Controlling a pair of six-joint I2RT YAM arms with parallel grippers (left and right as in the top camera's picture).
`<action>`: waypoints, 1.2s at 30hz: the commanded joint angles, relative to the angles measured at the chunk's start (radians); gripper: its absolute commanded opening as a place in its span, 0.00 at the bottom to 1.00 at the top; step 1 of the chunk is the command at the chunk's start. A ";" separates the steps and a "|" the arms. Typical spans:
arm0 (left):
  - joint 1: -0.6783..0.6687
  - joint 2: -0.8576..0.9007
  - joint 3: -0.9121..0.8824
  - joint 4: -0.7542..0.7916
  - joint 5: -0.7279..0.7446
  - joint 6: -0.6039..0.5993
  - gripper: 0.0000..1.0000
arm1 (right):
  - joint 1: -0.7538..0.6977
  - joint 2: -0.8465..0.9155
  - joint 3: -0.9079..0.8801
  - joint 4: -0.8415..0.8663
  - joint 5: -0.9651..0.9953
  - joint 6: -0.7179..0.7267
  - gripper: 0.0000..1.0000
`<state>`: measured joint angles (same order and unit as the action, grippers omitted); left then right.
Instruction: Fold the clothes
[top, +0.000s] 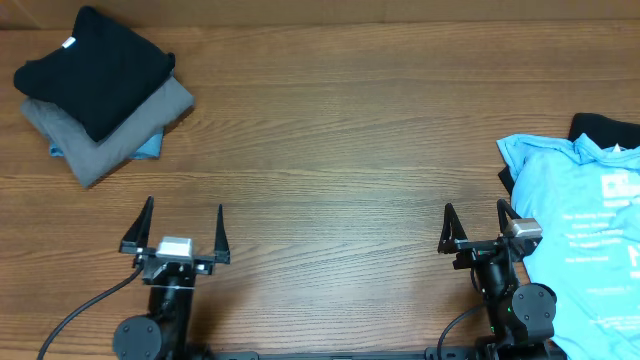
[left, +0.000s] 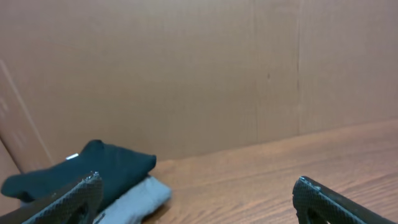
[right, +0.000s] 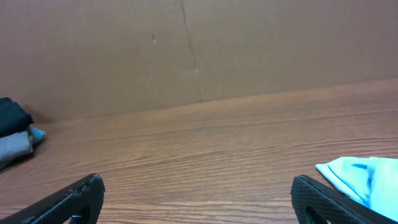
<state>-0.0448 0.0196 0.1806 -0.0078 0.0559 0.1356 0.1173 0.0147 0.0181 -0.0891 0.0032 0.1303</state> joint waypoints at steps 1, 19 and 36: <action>0.007 -0.016 -0.084 0.084 0.015 0.014 1.00 | -0.006 -0.012 -0.010 0.007 -0.005 0.003 1.00; 0.005 -0.011 -0.176 -0.063 0.038 0.014 1.00 | -0.006 -0.012 -0.010 0.007 -0.005 0.003 1.00; 0.005 -0.009 -0.176 -0.061 0.038 0.014 1.00 | -0.006 -0.012 -0.010 0.007 -0.005 0.003 1.00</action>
<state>-0.0448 0.0158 0.0082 -0.0677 0.0822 0.1356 0.1177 0.0147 0.0181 -0.0895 0.0032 0.1307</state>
